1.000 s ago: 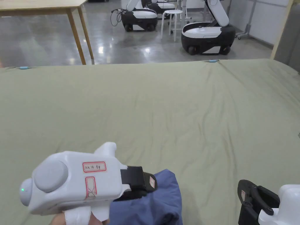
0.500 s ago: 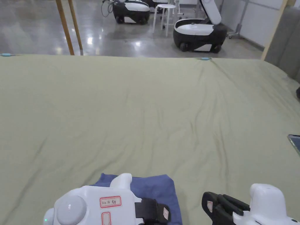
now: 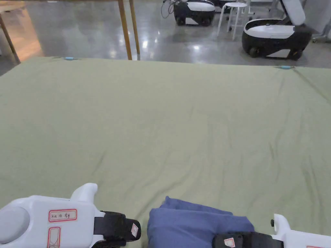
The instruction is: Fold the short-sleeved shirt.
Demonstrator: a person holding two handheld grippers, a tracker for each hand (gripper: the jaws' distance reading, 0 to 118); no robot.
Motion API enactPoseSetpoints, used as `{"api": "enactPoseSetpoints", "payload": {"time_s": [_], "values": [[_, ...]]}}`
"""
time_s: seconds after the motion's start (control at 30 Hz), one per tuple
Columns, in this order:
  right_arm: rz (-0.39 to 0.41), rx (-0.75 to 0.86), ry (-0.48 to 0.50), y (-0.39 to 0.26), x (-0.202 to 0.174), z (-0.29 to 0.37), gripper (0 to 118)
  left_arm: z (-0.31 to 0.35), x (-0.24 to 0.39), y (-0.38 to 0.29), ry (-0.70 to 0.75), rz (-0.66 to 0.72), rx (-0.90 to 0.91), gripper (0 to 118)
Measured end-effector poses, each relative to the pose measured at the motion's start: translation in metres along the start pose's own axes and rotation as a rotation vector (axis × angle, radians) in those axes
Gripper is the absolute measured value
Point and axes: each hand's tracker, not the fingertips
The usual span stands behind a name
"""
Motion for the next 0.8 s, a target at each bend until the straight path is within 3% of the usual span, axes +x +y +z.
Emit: {"api": "enactPoseSetpoints", "payload": {"time_s": [0.07,0.1,0.13,0.17,0.23,0.37,0.4,0.43,0.5,0.57,0.63,0.8], "values": [[0.018,0.028,-0.022,-0.005,-0.001,0.004,1,-0.008,-0.013,0.004,-0.099,0.051,0.001,9],[0.027,0.027,-0.016,-0.007,0.001,0.004,1,-0.012,-0.017,0.005,-0.164,0.065,0.02,42],[0.024,0.028,-0.006,-0.008,0.003,0.003,1,-0.02,-0.021,0.007,-0.21,0.063,0.017,87],[0.017,0.035,0.001,-0.012,-0.002,0.001,1,-0.029,-0.022,0.007,-0.231,0.076,-0.017,116],[0.007,0.035,0.008,-0.012,-0.004,-0.001,1,-0.051,-0.02,0.002,-0.265,0.087,-0.122,114],[0.007,0.042,0.017,-0.015,-0.004,-0.001,1,-0.083,-0.018,-0.003,-0.333,0.085,-0.139,113],[0.002,0.043,0.022,-0.015,-0.003,-0.002,1,-0.087,-0.016,-0.001,-0.369,0.088,-0.132,108],[-0.003,0.044,0.027,-0.012,0.001,0.002,1,-0.092,-0.015,0.001,-0.395,0.097,-0.14,92],[-0.004,0.045,0.029,-0.012,0.001,0.002,1,-0.097,-0.014,0.001,-0.375,0.105,-0.135,36],[-0.007,0.047,0.03,-0.014,-0.002,0.002,1,-0.104,-0.018,0.0,-0.239,0.069,-0.144,34],[-0.008,0.046,0.022,-0.016,-0.006,0.001,1,-0.101,-0.023,0.002,-0.326,0.102,-0.154,32],[0.086,0.078,-0.063,-0.024,-0.04,0.01,1,-0.066,-0.009,0.022,-0.29,0.027,-0.153,31]]}}
